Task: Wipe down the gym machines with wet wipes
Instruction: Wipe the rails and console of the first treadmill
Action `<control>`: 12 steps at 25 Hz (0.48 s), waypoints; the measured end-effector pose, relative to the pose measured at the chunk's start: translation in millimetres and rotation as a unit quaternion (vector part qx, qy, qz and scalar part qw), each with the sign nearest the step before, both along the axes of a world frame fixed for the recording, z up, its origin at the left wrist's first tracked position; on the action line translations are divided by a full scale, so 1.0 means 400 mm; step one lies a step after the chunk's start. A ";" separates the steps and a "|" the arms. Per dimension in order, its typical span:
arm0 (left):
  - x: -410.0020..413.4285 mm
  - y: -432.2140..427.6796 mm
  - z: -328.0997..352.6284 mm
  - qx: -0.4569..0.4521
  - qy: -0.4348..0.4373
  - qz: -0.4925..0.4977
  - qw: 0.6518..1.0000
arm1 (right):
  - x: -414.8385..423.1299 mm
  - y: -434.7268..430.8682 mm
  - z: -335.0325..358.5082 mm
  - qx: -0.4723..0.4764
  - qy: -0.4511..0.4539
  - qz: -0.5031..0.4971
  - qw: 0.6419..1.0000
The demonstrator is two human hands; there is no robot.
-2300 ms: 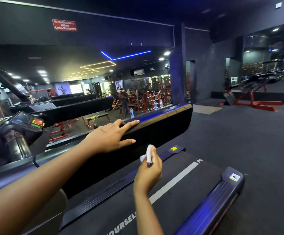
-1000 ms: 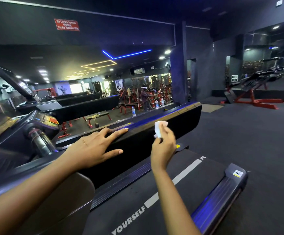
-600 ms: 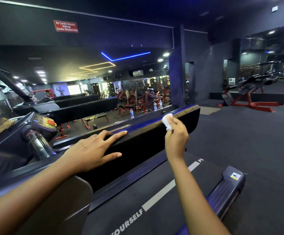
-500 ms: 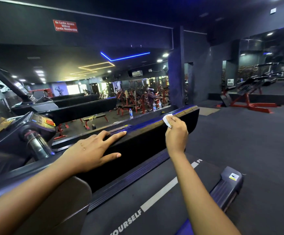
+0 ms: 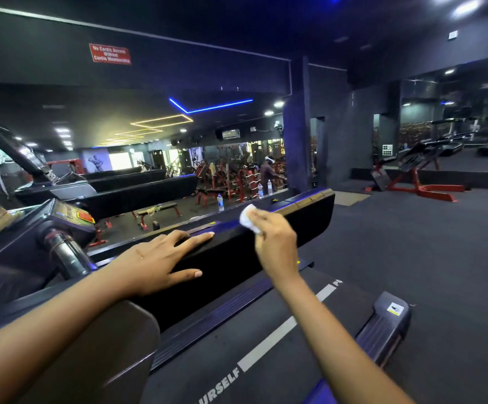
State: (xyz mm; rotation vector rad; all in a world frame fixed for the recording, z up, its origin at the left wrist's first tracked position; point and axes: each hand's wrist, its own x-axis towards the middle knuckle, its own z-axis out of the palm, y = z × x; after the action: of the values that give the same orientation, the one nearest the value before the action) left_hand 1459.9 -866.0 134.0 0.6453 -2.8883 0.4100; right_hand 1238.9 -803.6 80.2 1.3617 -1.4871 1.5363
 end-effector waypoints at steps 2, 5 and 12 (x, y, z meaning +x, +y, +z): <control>0.011 0.000 -0.002 -0.006 -0.007 -0.001 1.000 | -0.143 -0.017 0.045 0.064 -0.075 -0.042 0.994; 0.017 -0.005 -0.015 -0.012 0.003 -0.009 1.000 | -0.279 -0.048 0.075 0.229 -0.126 -0.066 0.963; 0.013 -0.011 -0.020 -0.017 0.022 -0.018 0.999 | -0.092 -0.044 0.054 0.253 0.003 -0.071 0.965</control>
State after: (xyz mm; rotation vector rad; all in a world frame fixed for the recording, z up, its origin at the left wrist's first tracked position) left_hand 1464.9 -870.4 125.9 0.5901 -2.8398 0.4323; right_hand 1202.0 -821.4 101.7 1.4863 -2.0171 1.0992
